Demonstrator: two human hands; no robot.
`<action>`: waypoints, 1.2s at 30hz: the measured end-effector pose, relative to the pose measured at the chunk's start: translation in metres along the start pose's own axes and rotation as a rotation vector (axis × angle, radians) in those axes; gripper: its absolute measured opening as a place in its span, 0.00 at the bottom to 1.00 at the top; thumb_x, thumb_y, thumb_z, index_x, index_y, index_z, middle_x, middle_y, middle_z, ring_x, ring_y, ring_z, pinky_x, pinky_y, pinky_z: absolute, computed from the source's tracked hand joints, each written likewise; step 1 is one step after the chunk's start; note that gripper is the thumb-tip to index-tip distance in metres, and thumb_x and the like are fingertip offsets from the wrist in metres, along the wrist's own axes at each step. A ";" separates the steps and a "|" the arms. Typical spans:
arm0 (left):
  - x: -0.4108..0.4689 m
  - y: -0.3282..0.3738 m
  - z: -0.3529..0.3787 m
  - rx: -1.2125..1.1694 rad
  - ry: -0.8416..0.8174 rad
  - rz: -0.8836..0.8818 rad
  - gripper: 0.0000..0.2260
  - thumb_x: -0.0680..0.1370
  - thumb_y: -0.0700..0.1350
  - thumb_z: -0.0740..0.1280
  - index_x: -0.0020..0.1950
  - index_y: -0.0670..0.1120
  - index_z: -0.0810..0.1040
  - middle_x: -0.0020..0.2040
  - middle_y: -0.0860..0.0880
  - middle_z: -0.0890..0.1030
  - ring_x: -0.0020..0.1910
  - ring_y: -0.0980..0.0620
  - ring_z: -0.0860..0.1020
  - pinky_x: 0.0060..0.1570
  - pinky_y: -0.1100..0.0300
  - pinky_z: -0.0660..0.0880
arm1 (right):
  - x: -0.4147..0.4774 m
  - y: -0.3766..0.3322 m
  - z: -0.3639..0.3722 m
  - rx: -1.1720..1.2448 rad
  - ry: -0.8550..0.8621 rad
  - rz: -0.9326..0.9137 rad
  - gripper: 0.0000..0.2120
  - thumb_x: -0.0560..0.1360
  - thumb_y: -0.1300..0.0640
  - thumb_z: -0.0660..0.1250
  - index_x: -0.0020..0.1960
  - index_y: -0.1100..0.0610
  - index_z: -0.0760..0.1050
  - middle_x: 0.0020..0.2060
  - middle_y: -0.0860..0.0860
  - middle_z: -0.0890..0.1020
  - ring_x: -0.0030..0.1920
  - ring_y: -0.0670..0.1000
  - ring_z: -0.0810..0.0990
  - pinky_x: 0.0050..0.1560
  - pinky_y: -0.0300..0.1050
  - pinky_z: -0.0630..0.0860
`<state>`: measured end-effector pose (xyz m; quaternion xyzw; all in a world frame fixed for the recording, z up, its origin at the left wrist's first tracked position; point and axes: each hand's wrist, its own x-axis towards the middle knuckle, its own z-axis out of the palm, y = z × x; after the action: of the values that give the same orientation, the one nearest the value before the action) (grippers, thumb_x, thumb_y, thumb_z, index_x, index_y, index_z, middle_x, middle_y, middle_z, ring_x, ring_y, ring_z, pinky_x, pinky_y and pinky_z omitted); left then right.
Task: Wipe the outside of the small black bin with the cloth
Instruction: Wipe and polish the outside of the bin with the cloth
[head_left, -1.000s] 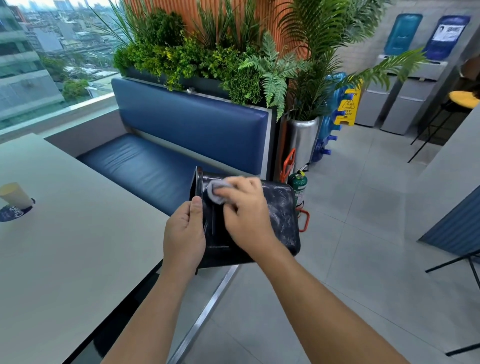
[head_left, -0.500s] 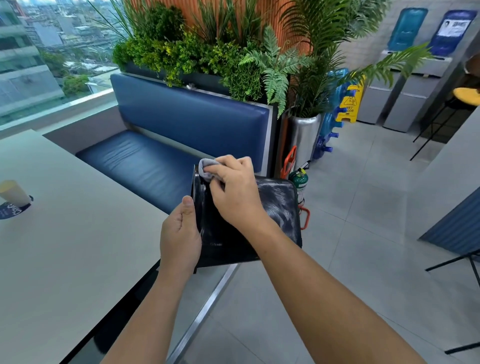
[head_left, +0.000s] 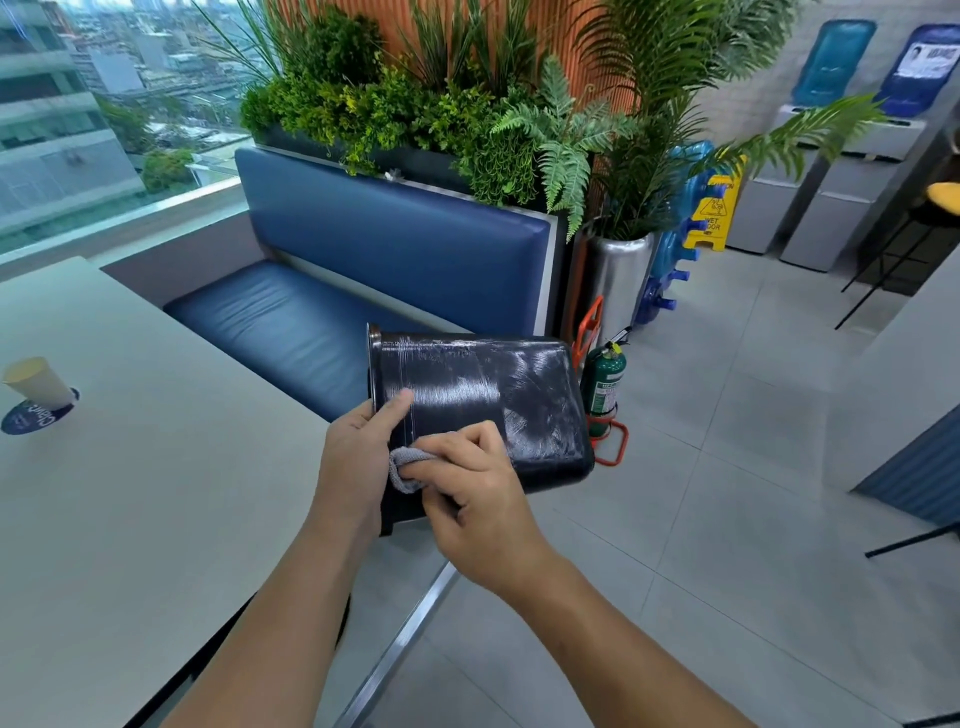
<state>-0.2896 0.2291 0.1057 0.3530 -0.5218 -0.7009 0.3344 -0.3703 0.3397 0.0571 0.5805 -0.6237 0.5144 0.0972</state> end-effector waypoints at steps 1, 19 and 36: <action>0.000 0.000 0.002 0.010 0.003 0.003 0.11 0.83 0.49 0.72 0.49 0.42 0.87 0.47 0.39 0.86 0.46 0.40 0.82 0.50 0.47 0.79 | 0.000 0.001 0.000 -0.022 -0.001 -0.002 0.15 0.73 0.71 0.66 0.53 0.57 0.85 0.56 0.45 0.84 0.49 0.56 0.71 0.52 0.52 0.73; 0.005 0.005 0.030 0.241 0.284 0.117 0.26 0.81 0.70 0.56 0.52 0.51 0.82 0.49 0.51 0.87 0.52 0.46 0.84 0.60 0.40 0.81 | -0.016 0.040 -0.033 -0.257 0.286 0.225 0.15 0.76 0.72 0.71 0.59 0.61 0.84 0.57 0.53 0.82 0.51 0.57 0.76 0.57 0.46 0.75; 0.002 -0.007 0.031 0.136 0.344 0.046 0.20 0.84 0.63 0.59 0.53 0.51 0.84 0.51 0.47 0.88 0.54 0.43 0.85 0.61 0.38 0.82 | 0.009 0.035 -0.034 -0.235 0.120 0.232 0.14 0.77 0.71 0.66 0.62 0.66 0.81 0.55 0.59 0.74 0.56 0.56 0.73 0.63 0.39 0.69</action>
<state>-0.3172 0.2445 0.1045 0.4773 -0.5113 -0.5853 0.4101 -0.4177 0.3527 0.0604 0.4575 -0.7354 0.4794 0.1414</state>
